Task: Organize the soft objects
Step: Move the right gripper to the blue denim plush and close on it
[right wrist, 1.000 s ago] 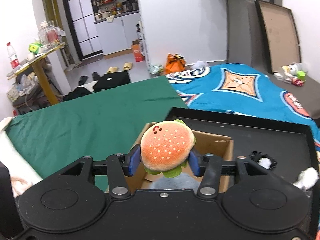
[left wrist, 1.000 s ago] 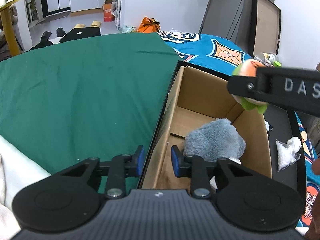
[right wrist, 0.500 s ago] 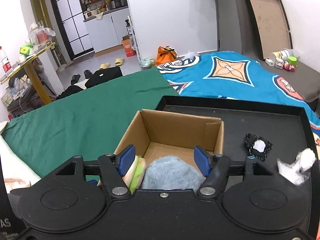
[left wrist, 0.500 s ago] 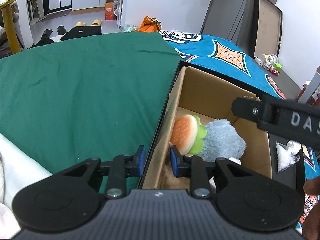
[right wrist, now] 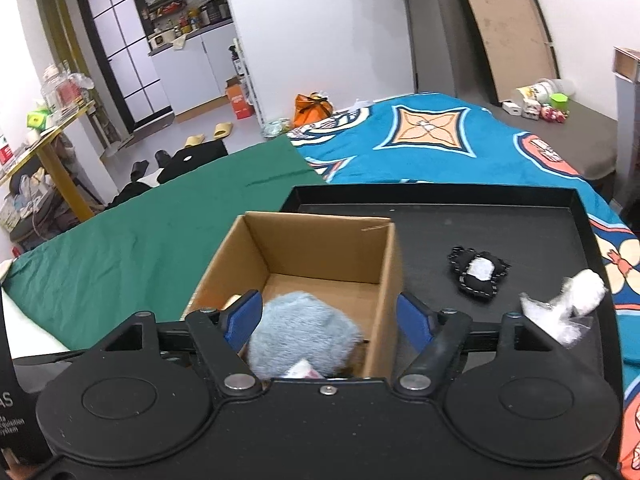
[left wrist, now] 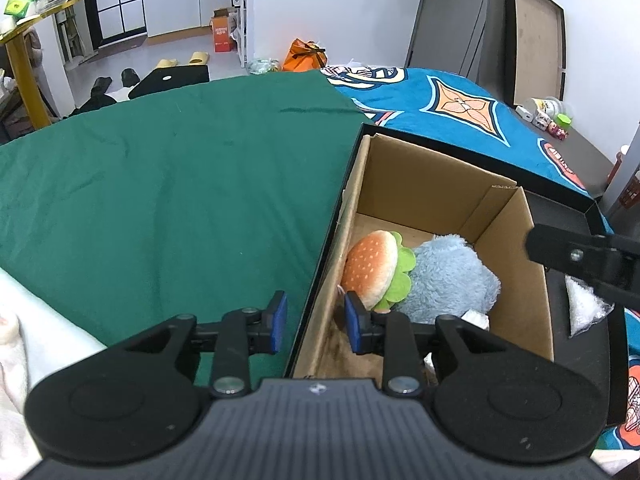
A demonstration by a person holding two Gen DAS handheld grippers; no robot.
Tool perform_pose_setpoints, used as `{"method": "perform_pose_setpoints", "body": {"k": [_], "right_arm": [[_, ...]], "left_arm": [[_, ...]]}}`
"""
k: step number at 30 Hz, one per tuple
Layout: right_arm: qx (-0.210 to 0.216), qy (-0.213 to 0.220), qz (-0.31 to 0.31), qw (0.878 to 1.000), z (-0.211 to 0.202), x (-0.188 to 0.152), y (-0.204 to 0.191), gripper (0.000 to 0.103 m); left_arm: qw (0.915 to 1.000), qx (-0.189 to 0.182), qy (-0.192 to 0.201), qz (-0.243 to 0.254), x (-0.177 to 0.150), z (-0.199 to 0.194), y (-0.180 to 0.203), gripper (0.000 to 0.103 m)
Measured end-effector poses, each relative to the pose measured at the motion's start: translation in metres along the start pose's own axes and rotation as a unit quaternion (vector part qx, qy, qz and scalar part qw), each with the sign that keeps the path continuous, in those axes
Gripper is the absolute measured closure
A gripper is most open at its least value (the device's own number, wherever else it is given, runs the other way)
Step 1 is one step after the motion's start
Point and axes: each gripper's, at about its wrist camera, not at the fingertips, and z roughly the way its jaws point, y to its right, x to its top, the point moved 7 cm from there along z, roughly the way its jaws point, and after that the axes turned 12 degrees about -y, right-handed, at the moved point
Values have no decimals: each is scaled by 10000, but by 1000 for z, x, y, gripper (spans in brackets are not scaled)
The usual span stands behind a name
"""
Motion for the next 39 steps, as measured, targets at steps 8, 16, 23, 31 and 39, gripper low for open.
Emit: {"method": "perform_pose_setpoints", "body": {"k": [8, 16, 23, 31, 39], "right_arm": [[-69, 29, 191, 9998, -5, -5, 27, 28], [-119, -4, 391, 9992, -5, -18, 56, 26], [-149, -113, 598, 9980, -2, -30, 83, 26], [-173, -186, 841, 9961, 3, -41, 110, 26], [-96, -404, 1167, 9923, 10, -54, 133, 26]], "left_arm": [[9999, 117, 12, 97, 0, -1, 5, 64], [9987, 420, 19, 288, -2, -1, 10, 49], [9971, 575, 16, 489, -4, -1, 19, 42], [9950, 698, 11, 718, -6, 2, 29, 38], [9933, 816, 29, 817, -7, 2, 36, 37]]}}
